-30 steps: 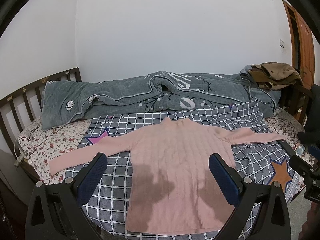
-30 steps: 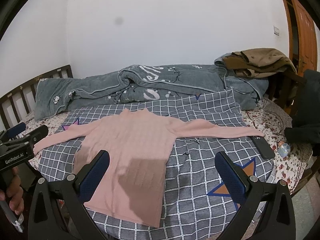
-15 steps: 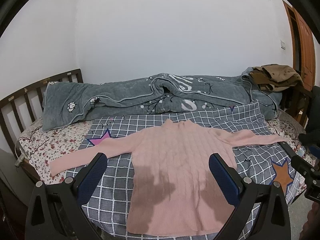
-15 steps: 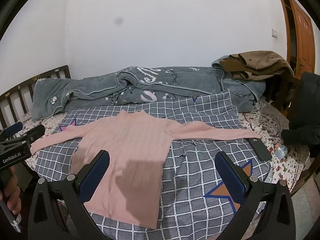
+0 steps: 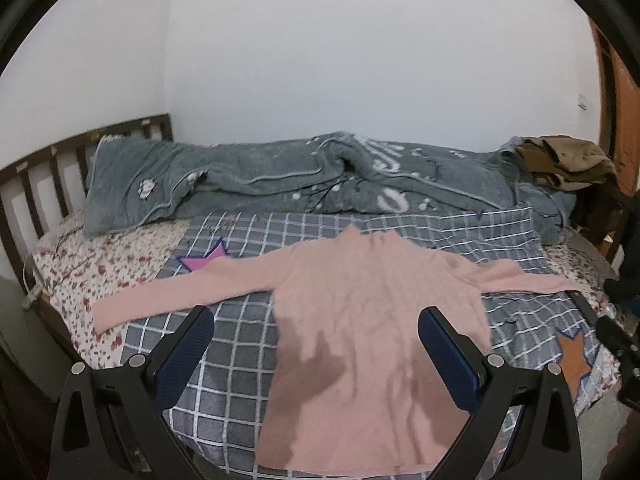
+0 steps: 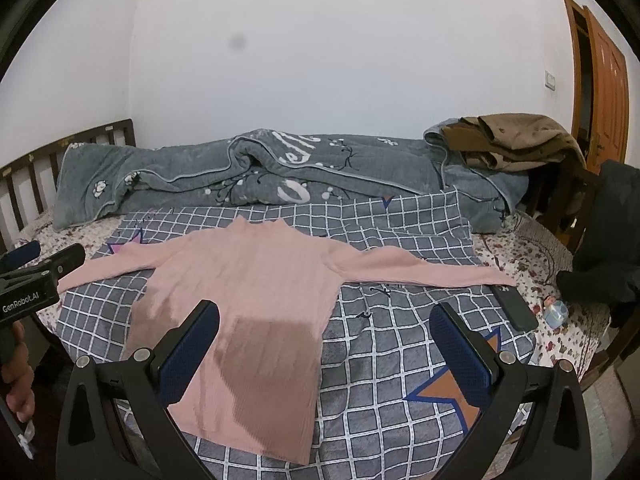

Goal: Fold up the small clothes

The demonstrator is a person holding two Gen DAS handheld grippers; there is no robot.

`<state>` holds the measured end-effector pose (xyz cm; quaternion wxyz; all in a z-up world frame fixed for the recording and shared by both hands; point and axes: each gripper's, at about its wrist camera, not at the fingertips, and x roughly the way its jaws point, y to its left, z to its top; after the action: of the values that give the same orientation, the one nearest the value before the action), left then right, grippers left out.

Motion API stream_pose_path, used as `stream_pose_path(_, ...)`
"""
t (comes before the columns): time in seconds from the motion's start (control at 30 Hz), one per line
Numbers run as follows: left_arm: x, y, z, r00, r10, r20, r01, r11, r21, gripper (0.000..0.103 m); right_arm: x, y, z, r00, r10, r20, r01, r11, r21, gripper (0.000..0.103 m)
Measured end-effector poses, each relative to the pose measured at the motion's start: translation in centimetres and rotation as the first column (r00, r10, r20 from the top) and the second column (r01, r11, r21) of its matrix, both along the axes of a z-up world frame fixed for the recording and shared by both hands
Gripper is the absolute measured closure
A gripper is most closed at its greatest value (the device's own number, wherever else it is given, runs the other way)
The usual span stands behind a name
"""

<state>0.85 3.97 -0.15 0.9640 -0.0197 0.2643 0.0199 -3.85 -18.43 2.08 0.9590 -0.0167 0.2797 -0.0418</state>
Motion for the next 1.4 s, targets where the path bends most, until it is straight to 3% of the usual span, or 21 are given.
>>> stream_pose_path(0.27,3.0,5.3,-5.2,0.996,0.01,-0.087,-0.02,0.994,-0.104,0.001,2.6,2.4,-2.6,0.999,0.03,-0.044,-0.032,0.999,-0.027,0.0)
stream_pose_path(0.57,7.6,13.4,-11.4,0.977,0.107,-0.185,-0.147,0.965,-0.219,0.017,7.8,5.3,-9.2,0.988,0.051,-0.147,-0.059,0.997,-0.054,0.001)
stream_pose_path(0.67,8.8,17.4,-12.8,0.965,0.164,-0.207,-0.219,0.935,-0.28,0.024,9.8,6.0,-10.9,0.971,0.061,-0.233,-0.068,0.997,-0.024,0.003)
stream_pose_path(0.83,10.7,23.4,-14.8,0.941,0.236,-0.243,-0.314,0.874,-0.37,0.026,12.5,7.2,-12.5,0.951,0.063,-0.303,-0.067,0.998,-0.001,0.004)
stream_pose_path(1.27,13.5,32.8,-19.3,0.885,0.347,-0.311,-0.463,0.734,-0.497,0.034,16.7,10.4,-12.1,0.946,0.109,-0.305,-0.108,0.994,0.023,0.004)
stream_pose_path(1.4,13.9,33.7,-19.5,0.878,0.37,-0.304,-0.478,0.726,-0.495,0.037,17.3,11.0,-11.9,0.948,0.126,-0.293,-0.122,0.992,0.03,0.004)
